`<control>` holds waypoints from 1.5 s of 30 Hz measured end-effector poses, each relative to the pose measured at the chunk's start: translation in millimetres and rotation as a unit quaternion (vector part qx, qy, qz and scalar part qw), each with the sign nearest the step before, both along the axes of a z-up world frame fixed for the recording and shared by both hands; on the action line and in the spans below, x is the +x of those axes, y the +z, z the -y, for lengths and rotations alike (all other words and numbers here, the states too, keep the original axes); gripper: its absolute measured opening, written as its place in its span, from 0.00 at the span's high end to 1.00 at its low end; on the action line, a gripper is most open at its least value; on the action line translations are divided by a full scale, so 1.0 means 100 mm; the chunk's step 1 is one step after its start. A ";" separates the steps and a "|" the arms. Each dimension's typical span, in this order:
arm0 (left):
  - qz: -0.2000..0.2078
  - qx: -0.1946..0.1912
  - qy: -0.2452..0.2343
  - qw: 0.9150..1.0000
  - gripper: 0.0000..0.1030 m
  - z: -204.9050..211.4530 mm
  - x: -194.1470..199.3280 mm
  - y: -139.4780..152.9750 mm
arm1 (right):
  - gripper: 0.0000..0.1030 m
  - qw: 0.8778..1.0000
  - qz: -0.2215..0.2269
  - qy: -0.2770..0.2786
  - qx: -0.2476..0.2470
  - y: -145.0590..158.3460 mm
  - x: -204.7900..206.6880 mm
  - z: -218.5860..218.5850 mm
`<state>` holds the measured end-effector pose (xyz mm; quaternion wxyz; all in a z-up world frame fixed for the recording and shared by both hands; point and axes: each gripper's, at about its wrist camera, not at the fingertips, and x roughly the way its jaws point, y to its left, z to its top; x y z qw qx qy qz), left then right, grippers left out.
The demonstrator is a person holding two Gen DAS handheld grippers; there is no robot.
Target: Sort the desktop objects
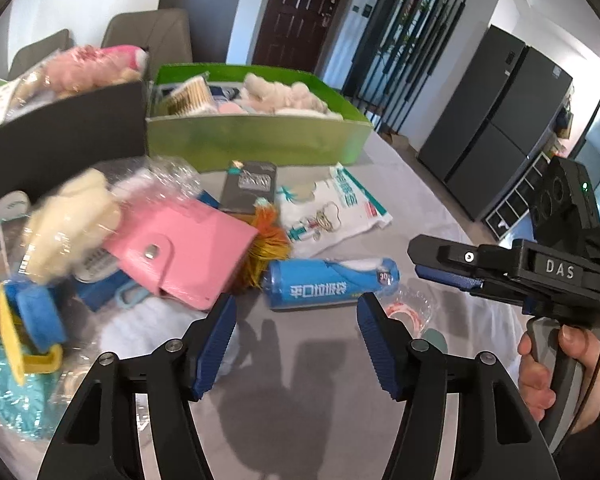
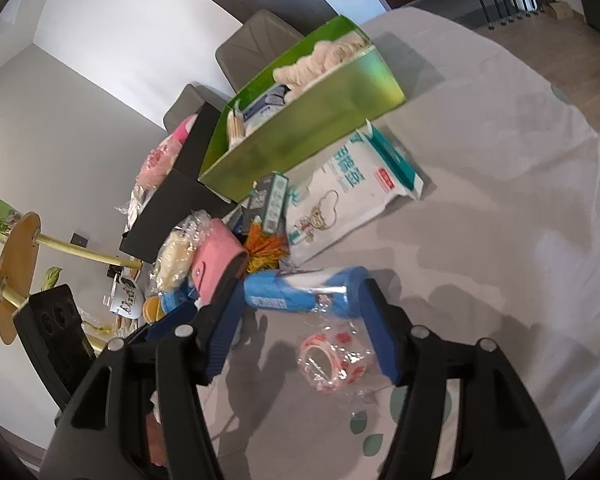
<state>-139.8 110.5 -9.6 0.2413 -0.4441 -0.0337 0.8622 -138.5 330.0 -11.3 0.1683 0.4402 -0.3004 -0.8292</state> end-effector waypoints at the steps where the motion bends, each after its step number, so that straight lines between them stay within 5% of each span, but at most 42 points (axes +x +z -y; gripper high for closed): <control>1: 0.003 0.000 -0.002 1.000 0.39 -0.02 -0.01 -0.02 | 0.42 1.000 0.001 0.001 -0.001 -0.02 0.00 0.00; 16: 0.028 0.012 -0.016 0.999 0.39 -0.17 -0.18 -0.21 | 0.42 1.000 0.014 0.012 -0.016 -0.18 -0.10 -0.01; 33: 0.037 -0.027 -0.020 0.999 0.32 -0.32 -0.34 -0.37 | 0.42 0.999 0.021 0.021 -0.034 -0.30 -0.21 -0.02; 45: 0.021 -0.017 -0.019 0.999 0.31 -0.36 -0.24 -0.20 | 0.41 0.999 0.012 0.028 -0.038 -0.18 -0.13 0.00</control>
